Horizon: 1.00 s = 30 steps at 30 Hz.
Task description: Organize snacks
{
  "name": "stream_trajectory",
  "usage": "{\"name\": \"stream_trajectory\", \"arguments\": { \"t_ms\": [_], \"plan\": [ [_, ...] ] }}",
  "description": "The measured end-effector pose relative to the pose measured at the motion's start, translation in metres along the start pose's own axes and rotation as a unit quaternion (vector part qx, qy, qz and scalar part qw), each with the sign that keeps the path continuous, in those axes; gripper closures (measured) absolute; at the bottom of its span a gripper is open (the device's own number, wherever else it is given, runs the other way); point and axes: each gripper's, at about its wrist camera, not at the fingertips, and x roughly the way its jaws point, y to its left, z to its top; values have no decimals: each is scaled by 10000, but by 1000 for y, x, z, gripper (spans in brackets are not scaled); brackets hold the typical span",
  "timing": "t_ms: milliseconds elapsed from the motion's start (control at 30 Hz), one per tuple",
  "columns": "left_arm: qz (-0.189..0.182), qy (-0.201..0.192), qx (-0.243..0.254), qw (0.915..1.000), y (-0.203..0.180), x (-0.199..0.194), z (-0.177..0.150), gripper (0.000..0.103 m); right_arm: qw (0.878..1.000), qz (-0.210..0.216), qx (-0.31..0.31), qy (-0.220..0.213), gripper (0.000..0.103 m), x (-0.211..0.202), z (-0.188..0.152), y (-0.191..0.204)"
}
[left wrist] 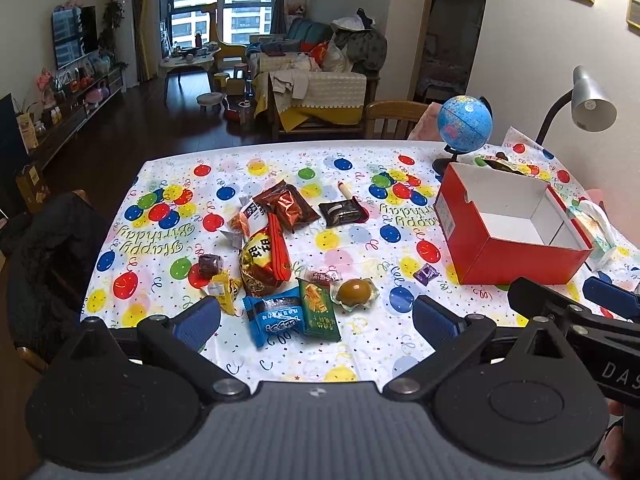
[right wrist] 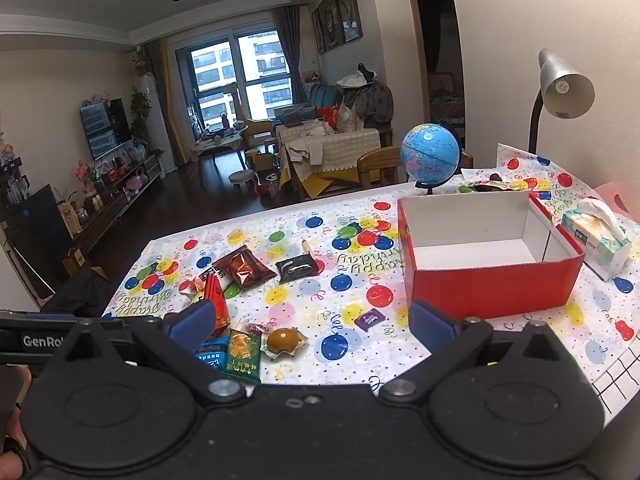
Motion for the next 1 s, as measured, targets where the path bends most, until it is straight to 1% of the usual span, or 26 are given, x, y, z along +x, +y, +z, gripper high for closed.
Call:
{"name": "stream_trajectory", "arguments": {
  "t_ms": [1000],
  "plan": [
    [-96, -215, 34, 9997, 7, -8, 7, 0, 9999, -45, -46, -107, 0, -2, 6, 3]
  ]
}}
